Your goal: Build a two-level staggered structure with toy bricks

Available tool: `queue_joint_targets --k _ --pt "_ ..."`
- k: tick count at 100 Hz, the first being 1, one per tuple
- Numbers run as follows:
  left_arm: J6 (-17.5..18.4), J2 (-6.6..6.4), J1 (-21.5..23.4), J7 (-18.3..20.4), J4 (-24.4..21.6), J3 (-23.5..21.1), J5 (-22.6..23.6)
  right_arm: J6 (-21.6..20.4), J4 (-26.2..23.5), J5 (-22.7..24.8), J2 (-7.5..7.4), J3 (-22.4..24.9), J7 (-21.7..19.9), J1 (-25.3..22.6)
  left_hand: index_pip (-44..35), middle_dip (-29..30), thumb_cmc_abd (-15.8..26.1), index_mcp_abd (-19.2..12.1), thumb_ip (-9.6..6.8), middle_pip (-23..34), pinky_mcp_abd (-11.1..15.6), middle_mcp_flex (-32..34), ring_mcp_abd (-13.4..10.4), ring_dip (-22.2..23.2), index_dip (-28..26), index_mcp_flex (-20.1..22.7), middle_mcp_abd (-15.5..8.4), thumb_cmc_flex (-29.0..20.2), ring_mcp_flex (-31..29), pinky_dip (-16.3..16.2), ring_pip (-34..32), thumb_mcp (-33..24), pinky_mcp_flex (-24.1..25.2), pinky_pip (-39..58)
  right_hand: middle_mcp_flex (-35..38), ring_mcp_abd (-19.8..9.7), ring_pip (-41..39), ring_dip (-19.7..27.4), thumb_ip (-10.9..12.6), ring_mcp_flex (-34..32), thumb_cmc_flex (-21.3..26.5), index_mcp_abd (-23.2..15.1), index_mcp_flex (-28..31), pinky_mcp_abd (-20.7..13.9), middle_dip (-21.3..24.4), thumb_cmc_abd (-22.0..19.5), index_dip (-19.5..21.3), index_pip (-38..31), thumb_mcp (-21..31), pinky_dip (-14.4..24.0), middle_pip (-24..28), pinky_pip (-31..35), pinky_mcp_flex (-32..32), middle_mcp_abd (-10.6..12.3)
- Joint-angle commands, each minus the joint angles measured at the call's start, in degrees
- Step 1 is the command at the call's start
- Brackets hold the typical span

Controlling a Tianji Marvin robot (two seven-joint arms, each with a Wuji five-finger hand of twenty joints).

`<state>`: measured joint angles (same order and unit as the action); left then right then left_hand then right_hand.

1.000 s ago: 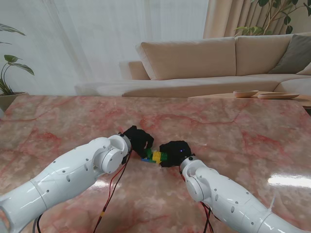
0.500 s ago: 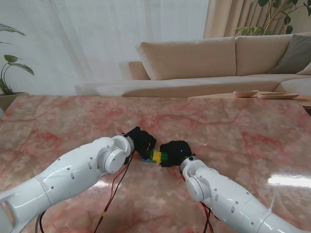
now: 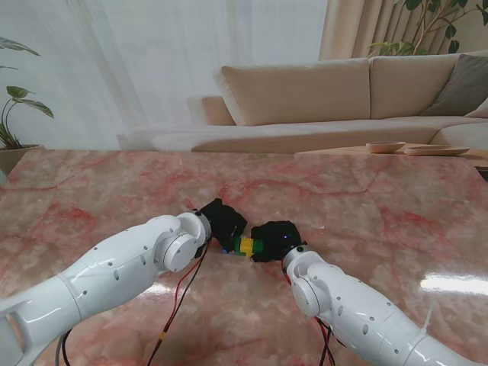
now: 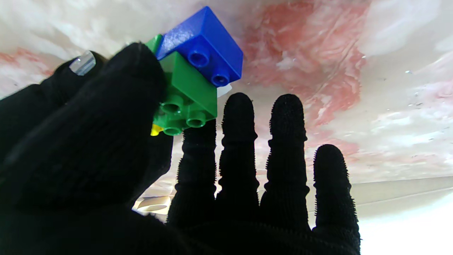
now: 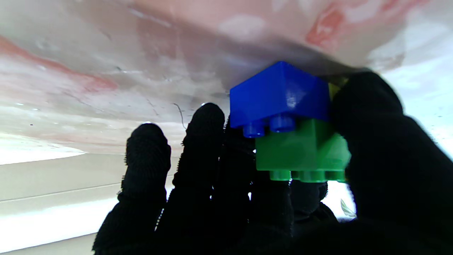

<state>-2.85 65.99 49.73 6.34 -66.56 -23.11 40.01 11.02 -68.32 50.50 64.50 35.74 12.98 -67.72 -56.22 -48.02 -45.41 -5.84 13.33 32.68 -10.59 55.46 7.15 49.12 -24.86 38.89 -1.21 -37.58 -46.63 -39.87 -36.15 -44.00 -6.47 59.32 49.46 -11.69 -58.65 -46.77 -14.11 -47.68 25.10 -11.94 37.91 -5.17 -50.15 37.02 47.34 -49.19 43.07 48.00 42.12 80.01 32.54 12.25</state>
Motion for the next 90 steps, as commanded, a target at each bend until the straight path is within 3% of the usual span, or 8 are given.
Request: queue_joint_targets --k 1,6,23,30,42,90 --pt "0.29 0.32 0.17 -0.24 0.73 0.27 0.26 0.42 1.95 -0.18 -0.25 -0.39 -1.59 -1.28 -3.39 1.35 0.96 -5.82 1.22 2.08 -0.55 -1.68 0.16 0.89 -2.17 2.16 -0.69 0.44 0.70 -0.70 -0.53 -2.85 1.73 -0.23 -0.49 -1.85 -1.16 -1.09 0.34 -1.22 3.59 -1.95 1.13 -1.14 1.28 -1.60 -8.78 7.50 5.21 -0.60 -2.49 2.34 -0.17 -0.10" --pt "0.69 0.38 0.17 -0.54 0.95 0.24 0.25 0.40 1.94 -0.19 -0.26 -0.35 -1.61 -1.31 -1.63 5.69 0.57 -4.94 1.74 3.32 -0.53 -2.67 0.13 1.01 -3.67 1.84 -0.83 2.07 1.15 -0.81 -0.19 -4.55 1.92 -0.51 -0.47 -1.85 -1.17 -1.09 0.33 -1.24 3.54 -1.94 1.15 -1.14 1.31 -1.53 -8.77 7.52 5.15 -0.60 -2.48 2.34 -0.17 -0.12" --pt "1.51 0.35 0.02 -0.80 1.18 0.30 0.46 0.39 2.12 -0.31 -0.20 -0.40 -1.47 -1.23 0.51 6.77 0.42 -3.02 1.21 3.44 -0.38 -4.24 0.08 0.90 -4.95 0.74 -1.05 5.45 2.36 -0.82 0.51 -6.80 2.53 -1.14 -0.46 -1.86 -1.20 -1.11 0.38 -1.25 3.55 -1.88 1.20 -1.14 1.42 -1.58 -8.70 7.56 5.11 -0.60 -2.45 2.34 -0.17 -0.11" --pt "2.00 0.39 -0.05 -1.11 1.37 0.31 0.55 0.36 2.31 -0.43 -0.14 -0.51 -1.37 -1.16 1.22 6.90 0.39 -2.50 0.39 3.39 -0.33 -4.79 -0.04 0.83 -5.67 0.47 -1.13 6.62 2.83 -0.87 0.82 -7.73 2.76 -1.39 -0.49 -1.84 -1.19 -1.11 0.39 -1.22 3.54 -1.90 1.24 -1.14 1.49 -1.58 -8.69 7.57 5.08 -0.60 -2.47 2.34 -0.17 -0.13" --pt "2.58 0.37 -0.01 -1.66 1.52 0.19 0.94 0.30 2.56 -0.52 -0.09 -0.64 -1.18 -1.04 2.72 7.25 0.14 -1.59 -3.00 3.08 -0.11 -5.75 -0.12 0.65 -7.85 -0.33 -1.41 9.19 3.63 -0.97 1.47 -10.11 3.12 -2.04 -0.45 -1.83 -1.21 -1.12 0.42 -1.23 3.54 -1.95 1.22 -1.14 1.59 -1.54 -8.67 7.66 5.05 -0.60 -2.45 2.34 -0.17 -0.12" --pt "3.78 -0.12 -0.02 -2.06 1.61 0.20 2.37 0.26 3.13 -0.82 0.08 -0.93 -0.82 -0.78 6.08 7.90 -1.24 -0.87 -2.63 1.78 0.50 -9.80 -0.34 0.19 -8.78 -5.24 -1.76 10.68 6.76 -0.95 3.33 -9.32 4.65 -3.73 -0.50 -1.83 -1.21 -1.13 0.50 -1.24 3.67 -1.86 1.28 -1.14 1.76 -1.50 -8.55 7.76 4.96 -0.59 -2.33 2.33 -0.17 -0.14"
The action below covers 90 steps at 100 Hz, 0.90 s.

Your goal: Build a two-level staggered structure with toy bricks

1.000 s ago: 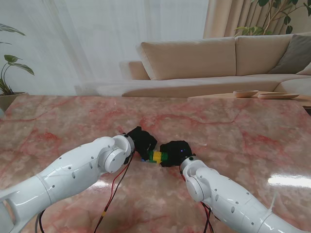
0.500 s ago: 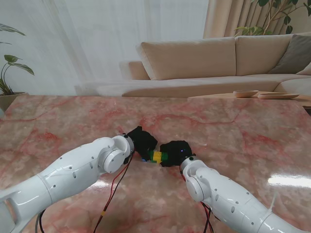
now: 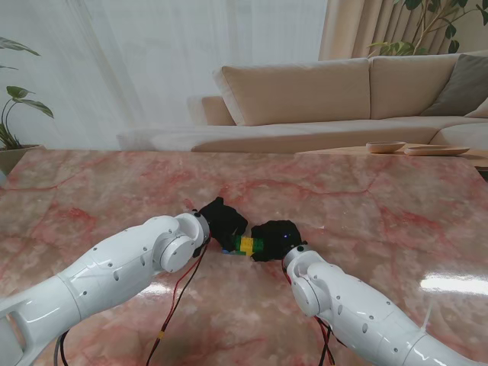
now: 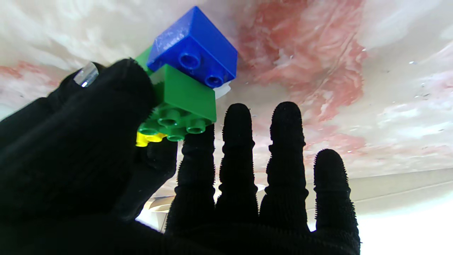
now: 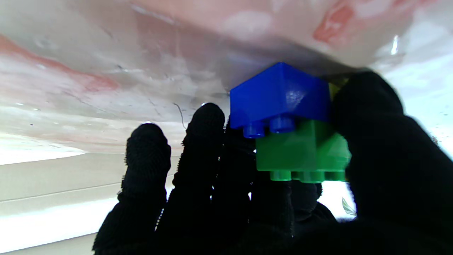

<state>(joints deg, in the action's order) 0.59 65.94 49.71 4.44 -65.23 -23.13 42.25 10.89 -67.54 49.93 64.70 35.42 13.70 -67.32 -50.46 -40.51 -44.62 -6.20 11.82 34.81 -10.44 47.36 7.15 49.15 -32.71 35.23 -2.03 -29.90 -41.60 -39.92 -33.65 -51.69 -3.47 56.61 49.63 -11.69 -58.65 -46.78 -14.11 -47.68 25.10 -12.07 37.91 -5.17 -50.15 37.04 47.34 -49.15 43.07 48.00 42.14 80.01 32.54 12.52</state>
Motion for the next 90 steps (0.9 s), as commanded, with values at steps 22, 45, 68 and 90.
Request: queue_joint_targets --k 22,45,68,90 --pt "1.62 -0.48 0.06 0.13 0.09 -0.04 0.53 0.35 2.48 -0.39 -0.07 -0.72 -1.51 -1.11 2.03 0.77 -3.25 0.09 -0.76 -1.33 0.56 -4.50 -0.31 -0.25 -1.04 -4.51 -1.16 5.02 4.14 -0.66 2.27 -0.71 3.19 -2.79 -0.65 -1.80 -1.24 -1.13 0.51 -1.28 3.66 -1.76 1.28 -1.14 1.79 -1.53 -8.51 7.74 4.92 -0.59 -2.29 2.33 -0.17 -0.44" --pt "2.25 -1.29 2.28 0.77 -2.24 -3.45 0.61 0.38 2.59 -0.41 -0.06 -0.87 -1.48 -1.05 9.43 3.18 -2.63 2.69 -0.61 -5.52 1.63 -11.96 -0.32 -2.40 1.77 -10.23 -0.93 7.93 10.35 -0.63 6.98 1.56 6.10 -8.02 -0.66 -1.78 -1.23 -1.13 0.53 -1.25 3.73 -1.73 1.29 -1.14 1.83 -1.47 -8.49 7.78 4.97 -0.59 -2.31 2.33 -0.17 -0.46" --pt "-0.07 -1.59 7.32 0.55 -6.92 -11.16 -1.34 0.34 2.77 -0.39 -0.04 -1.16 -1.44 -0.89 12.74 6.07 1.28 3.26 -1.37 -6.88 1.83 -12.70 0.03 -3.47 5.32 -9.49 -0.09 7.86 11.59 -1.40 8.04 4.54 6.50 -9.62 -0.66 -1.84 -1.21 -1.12 0.50 -1.26 3.72 -1.75 1.29 -1.14 1.82 -1.54 -8.49 7.81 4.99 -0.59 -2.32 2.33 -0.17 -0.47" --pt "-0.64 -1.17 9.78 -2.59 -7.78 -14.61 -1.75 0.32 2.92 -0.52 0.01 -1.30 -1.42 -0.80 -4.60 -1.27 4.59 -7.24 -0.60 -4.31 -0.15 4.10 0.49 -0.51 9.26 5.48 -1.52 -5.64 1.41 -3.98 1.88 1.10 1.39 -3.23 -0.63 -1.74 -1.21 -1.12 0.48 -1.30 3.64 -1.79 1.32 -1.14 1.79 -1.59 -8.48 7.78 4.94 -0.59 -2.32 2.33 -0.17 -0.46"
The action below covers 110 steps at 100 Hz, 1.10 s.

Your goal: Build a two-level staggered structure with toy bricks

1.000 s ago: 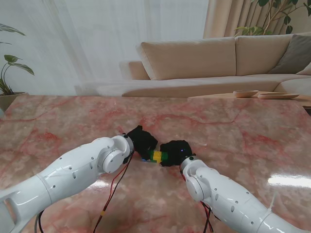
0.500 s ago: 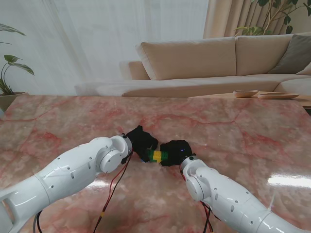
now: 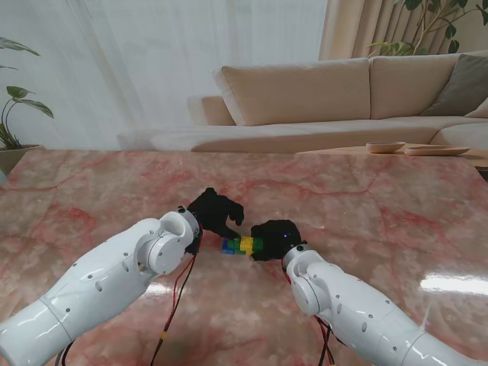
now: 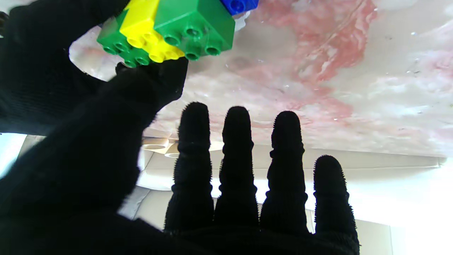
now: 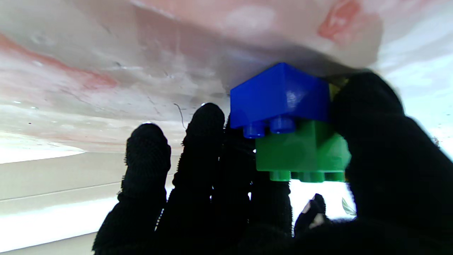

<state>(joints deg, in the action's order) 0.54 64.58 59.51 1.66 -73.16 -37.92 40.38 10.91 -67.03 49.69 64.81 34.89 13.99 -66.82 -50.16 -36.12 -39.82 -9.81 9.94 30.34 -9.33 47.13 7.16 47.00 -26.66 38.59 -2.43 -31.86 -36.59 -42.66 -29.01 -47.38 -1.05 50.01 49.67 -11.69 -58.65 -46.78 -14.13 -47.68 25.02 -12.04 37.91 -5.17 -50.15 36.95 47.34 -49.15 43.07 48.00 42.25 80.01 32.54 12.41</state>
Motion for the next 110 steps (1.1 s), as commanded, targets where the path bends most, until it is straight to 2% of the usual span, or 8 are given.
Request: queue_joint_targets --k 1,4,6,10,20,41,80,110 --pt "-0.79 0.24 0.00 0.03 0.19 0.22 0.13 0.29 2.42 -0.29 -0.11 -0.78 -1.72 -1.30 -5.39 -7.00 0.01 -3.91 1.15 -0.22 -1.31 5.25 0.53 1.81 3.49 2.60 -1.21 -4.11 -4.10 -1.31 -3.13 -3.71 -1.35 3.78 -0.68 -1.73 -1.21 -1.12 0.50 -1.30 3.69 -1.82 1.30 -1.14 1.80 -1.50 -8.49 7.79 4.92 -0.59 -2.44 2.33 -0.17 -0.38" --pt "-1.29 0.43 0.00 -0.90 0.52 0.40 0.32 0.26 2.45 -0.32 -0.10 -0.82 -1.74 -1.28 -6.46 -9.08 0.62 -4.35 1.22 -1.18 -1.48 7.51 0.67 2.41 4.16 3.78 -1.22 -4.84 -5.22 -1.77 -4.35 -4.41 -2.07 5.31 -0.67 -1.75 -1.19 -1.11 0.51 -1.27 3.68 -1.78 1.30 -1.14 1.82 -1.57 -8.49 7.80 4.92 -0.59 -2.46 2.33 -0.17 -0.34" --pt "-1.41 0.60 -0.04 -1.81 0.91 0.55 0.56 0.25 2.46 -0.32 -0.10 -0.84 -1.74 -1.26 -7.86 -10.19 0.41 -5.07 1.93 -1.50 -1.78 9.82 0.80 2.86 4.70 5.36 -1.33 -4.89 -6.95 -2.11 -5.59 -3.88 -3.18 6.81 -0.65 -1.79 -1.20 -1.11 0.52 -1.31 3.71 -1.80 1.31 -1.14 1.83 -1.55 -8.49 7.79 4.93 -0.59 -2.46 2.33 -0.17 -0.34" --pt "-0.98 0.91 -0.29 -3.47 2.01 0.93 1.01 0.25 2.43 -0.29 -0.12 -0.83 -1.75 -1.27 -9.03 -10.32 -0.32 -5.74 3.07 -1.14 -2.00 11.50 0.81 3.19 5.34 6.70 -1.52 -5.20 -8.29 -2.33 -6.67 -2.04 -3.93 8.25 -0.65 -1.81 -1.19 -1.11 0.53 -1.31 3.74 -1.82 1.29 -1.14 1.83 -1.56 -8.49 7.81 4.93 -0.59 -2.46 2.33 -0.17 -0.32" --pt "-0.92 1.29 -0.94 -5.00 3.56 2.23 1.65 0.35 2.49 -0.34 -0.07 -0.78 -1.66 -1.27 -10.77 -10.10 -1.86 -6.87 4.32 -0.08 -2.20 14.13 0.61 3.69 6.71 9.09 -1.61 -5.78 -10.65 -2.44 -8.50 0.20 -5.25 10.47 -0.64 -1.79 -1.18 -1.11 0.53 -1.28 3.68 -1.85 1.31 -1.14 1.82 -1.65 -8.47 7.77 4.92 -0.59 -2.44 2.33 -0.17 -0.35" --pt "-0.46 1.81 -2.25 -5.50 5.85 4.43 1.05 0.48 2.50 -0.44 -0.05 -0.80 -1.73 -1.25 -10.28 -8.22 -3.57 -6.48 4.50 -0.53 -2.42 17.06 0.94 3.90 10.26 12.53 -1.27 -6.16 -12.66 -2.02 -9.90 0.69 -5.86 11.90 -0.63 -1.73 -1.19 -1.12 0.50 -1.25 3.72 -1.92 1.31 -1.14 1.73 -1.69 -8.46 7.67 4.94 -0.59 -2.40 2.33 -0.17 -0.31" --pt "1.14 1.58 -3.53 -4.87 7.86 7.50 1.99 0.40 2.65 -0.49 -0.02 -0.90 -1.70 -1.13 -10.59 -7.87 -5.27 -6.60 4.87 -0.53 -2.58 18.36 0.70 3.75 11.18 13.69 -1.31 -6.22 -13.32 -1.66 -10.33 -0.01 -5.92 12.28 -0.60 -1.78 -1.18 -1.13 0.43 -1.30 3.82 -1.89 1.26 -1.14 1.47 -1.61 -8.54 7.60 5.19 -0.59 -2.39 2.33 -0.17 -0.31" --pt "0.47 1.51 -3.95 -3.91 9.23 9.10 1.74 0.46 2.76 -0.53 0.01 -0.89 -1.58 -1.13 -10.43 -6.05 -6.26 -6.49 5.24 -1.98 -2.30 21.70 0.01 3.58 12.77 15.68 -0.90 -6.13 -15.87 -1.42 -11.25 -0.51 -7.19 13.33 -0.58 -1.80 -1.20 -1.14 0.31 -1.35 3.90 -2.01 1.20 -1.14 1.14 -1.60 -8.59 7.47 5.42 -0.59 -2.40 2.33 -0.17 -0.30"
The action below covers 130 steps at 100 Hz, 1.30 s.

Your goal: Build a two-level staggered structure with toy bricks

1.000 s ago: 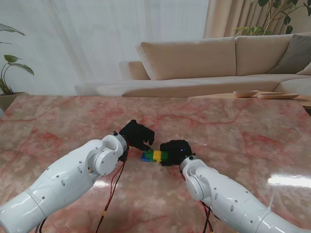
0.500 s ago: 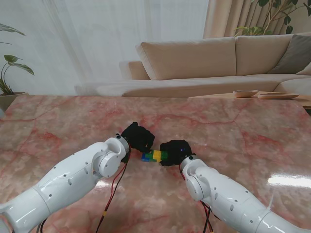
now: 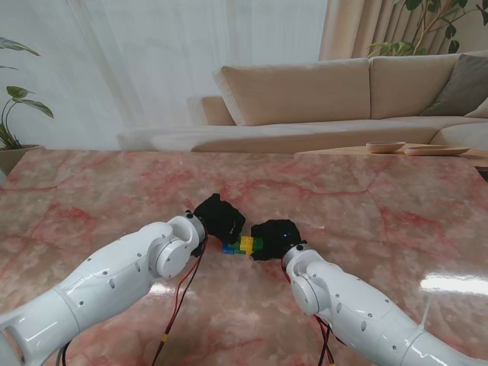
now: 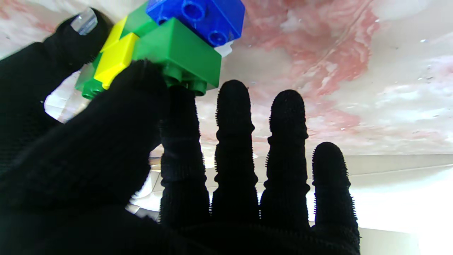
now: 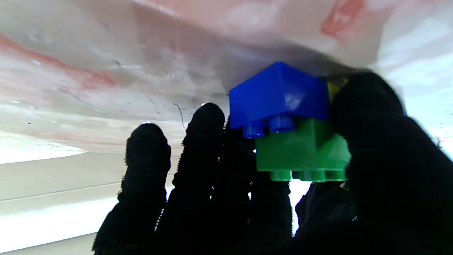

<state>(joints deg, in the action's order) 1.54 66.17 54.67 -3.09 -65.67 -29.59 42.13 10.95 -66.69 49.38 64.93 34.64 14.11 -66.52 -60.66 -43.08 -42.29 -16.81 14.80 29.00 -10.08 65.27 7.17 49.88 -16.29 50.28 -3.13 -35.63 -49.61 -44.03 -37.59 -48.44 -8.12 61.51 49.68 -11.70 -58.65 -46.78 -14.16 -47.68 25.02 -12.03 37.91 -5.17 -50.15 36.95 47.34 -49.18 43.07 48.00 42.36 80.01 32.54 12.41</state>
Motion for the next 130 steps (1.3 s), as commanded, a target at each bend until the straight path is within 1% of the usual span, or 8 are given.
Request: queue_joint_targets --k 1,16,38,76,91,105,130 --pt "-0.56 -0.08 0.90 0.87 1.80 0.80 -0.05 0.42 2.42 -0.22 -0.10 -0.64 -1.69 -1.43 0.09 0.98 -3.86 0.53 0.42 -0.65 -1.55 3.73 -0.04 0.70 2.45 4.05 -0.20 -2.30 -2.97 -0.05 -2.70 0.59 -0.18 1.88 -0.59 -1.80 -1.20 -1.14 0.34 -1.35 3.90 -2.02 1.19 -1.14 1.13 -1.58 -8.60 7.50 5.42 -0.59 -2.51 2.33 -0.17 -0.32" --pt "-0.89 -0.04 1.45 0.96 2.36 0.97 -0.67 0.49 2.40 -0.20 -0.10 -0.63 -1.69 -1.45 0.54 2.98 -4.52 1.08 0.59 -1.84 -1.43 6.08 -0.30 0.46 3.81 5.48 0.14 -2.32 -4.40 0.19 -3.02 0.22 -0.84 2.60 -0.58 -1.80 -1.20 -1.14 0.29 -1.35 3.88 -2.05 1.17 -1.14 0.98 -1.59 -8.64 7.44 5.53 -0.59 -2.55 2.33 -0.17 -0.29" --pt "-1.49 -0.15 2.88 1.06 1.84 0.21 -1.24 0.58 2.35 -0.30 -0.09 -0.59 -1.82 -1.49 0.79 4.49 -4.72 1.51 0.71 -2.50 -1.33 7.39 -0.42 0.38 4.50 6.04 0.40 -2.24 -5.05 0.43 -3.21 0.00 -0.77 2.82 -0.55 -1.81 -1.21 -1.14 0.21 -1.38 3.85 -2.05 1.16 -1.14 0.81 -1.62 -8.71 7.36 5.66 -0.59 -2.62 2.33 -0.17 -0.35" --pt "-1.31 -0.42 3.98 1.51 1.91 -0.10 -1.71 2.09 2.14 -0.48 0.13 -0.85 -1.76 -1.65 0.78 4.72 -4.83 1.69 0.71 -2.43 -1.36 7.54 -0.18 0.42 4.72 6.18 0.48 -2.38 -5.02 0.66 -3.28 -0.07 -0.34 2.66 0.02 -1.75 -1.70 -1.28 0.32 -1.85 3.01 -2.25 1.53 -1.16 0.82 -2.48 -8.72 6.72 5.16 -0.38 -2.49 2.84 0.17 -0.41" --pt "-1.26 -0.58 4.05 1.39 1.86 -0.12 -1.18 2.41 2.10 -0.80 0.24 -0.85 -1.86 -1.68 0.77 4.64 -4.84 1.50 0.74 -2.43 -1.35 7.40 -0.17 0.48 4.73 6.11 0.46 -2.35 -4.90 0.72 -3.31 -0.03 -0.29 2.60 0.45 -1.69 -1.95 -1.34 0.73 -2.03 1.76 -2.32 1.89 -1.19 1.36 -3.58 -8.82 6.30 5.05 -0.31 -2.47 3.15 0.29 -0.49" --pt "-1.56 -0.41 4.07 1.19 2.69 0.28 -1.53 2.50 1.89 -0.83 0.21 -0.80 -2.08 -1.76 0.78 4.85 -5.30 1.46 0.79 -2.49 -1.31 7.77 -0.24 0.54 4.87 6.44 0.53 -2.39 -5.28 0.67 -3.52 0.00 -0.54 2.79 0.61 -1.67 -2.05 -1.36 1.01 -2.12 1.77 -2.42 1.92 -1.21 1.69 -3.40 -8.94 6.06 5.48 -0.32 -2.24 3.27 0.37 -0.51" --pt "-2.17 0.00 4.33 0.82 4.54 1.11 -2.71 2.75 1.73 -0.88 0.20 -0.66 -2.26 -1.87 1.08 5.99 -5.07 1.96 0.75 -2.90 -1.33 8.53 -0.02 0.51 5.48 6.97 0.88 -2.53 -5.60 0.62 -3.68 -0.29 -0.81 3.11 0.55 -1.66 -2.05 -1.33 0.75 -2.13 1.84 -2.67 1.83 -1.18 1.46 -3.15 -9.20 5.69 5.98 -0.37 -1.99 3.33 0.40 -0.47"
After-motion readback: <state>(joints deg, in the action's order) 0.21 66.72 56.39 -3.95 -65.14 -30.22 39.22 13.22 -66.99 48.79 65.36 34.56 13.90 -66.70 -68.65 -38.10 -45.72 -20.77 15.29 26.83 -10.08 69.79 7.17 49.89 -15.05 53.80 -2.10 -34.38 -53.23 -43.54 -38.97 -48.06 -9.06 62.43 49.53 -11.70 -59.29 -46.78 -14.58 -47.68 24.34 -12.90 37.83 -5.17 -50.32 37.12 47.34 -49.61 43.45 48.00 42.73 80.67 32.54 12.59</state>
